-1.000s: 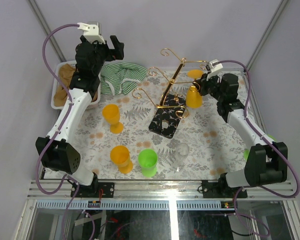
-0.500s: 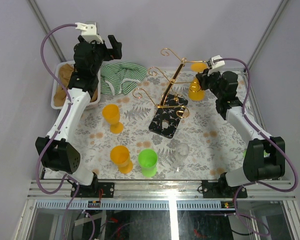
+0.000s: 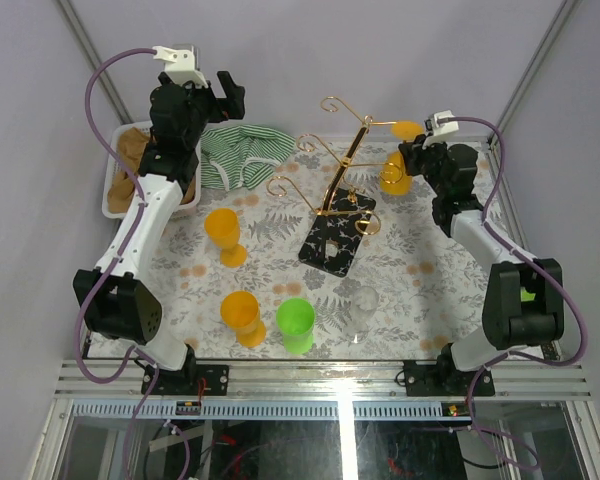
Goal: Place the wine glass upside down on the wine glass rack
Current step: Turn the wine glass upside down at the wine rack.
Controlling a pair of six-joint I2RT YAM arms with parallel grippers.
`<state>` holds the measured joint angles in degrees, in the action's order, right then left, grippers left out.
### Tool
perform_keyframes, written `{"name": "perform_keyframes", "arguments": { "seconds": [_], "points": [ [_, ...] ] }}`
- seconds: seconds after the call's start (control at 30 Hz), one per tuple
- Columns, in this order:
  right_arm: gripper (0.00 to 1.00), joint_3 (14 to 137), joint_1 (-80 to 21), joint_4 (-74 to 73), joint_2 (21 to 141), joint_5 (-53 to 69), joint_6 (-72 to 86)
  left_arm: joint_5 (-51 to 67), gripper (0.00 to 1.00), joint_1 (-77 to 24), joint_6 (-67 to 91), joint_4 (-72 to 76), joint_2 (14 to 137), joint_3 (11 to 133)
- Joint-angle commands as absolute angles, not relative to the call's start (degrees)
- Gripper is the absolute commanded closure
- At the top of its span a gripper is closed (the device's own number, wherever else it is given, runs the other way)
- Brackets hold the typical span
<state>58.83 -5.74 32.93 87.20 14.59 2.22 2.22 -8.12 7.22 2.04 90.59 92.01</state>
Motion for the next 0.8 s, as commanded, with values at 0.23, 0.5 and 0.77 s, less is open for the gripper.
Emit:
{"name": "perform_keyframes", "arguments": {
  "seconds": [0.23,0.5,0.77],
  "points": [
    [1.0,59.19,-5.13,43.88,91.33,16.38,7.56,2.12,0.0,-7.51,7.52,4.12,91.29,93.47],
    [1.0,60.93,-5.14,47.32,94.66,15.79,8.53,2.3,0.0,-7.47,8.7,4.66,92.11,93.72],
    [1.0,62.92,-5.13,48.98,98.63,13.5,8.8,2.33,0.0,-7.47,8.78,5.0,92.86,94.46]
  ]
}}
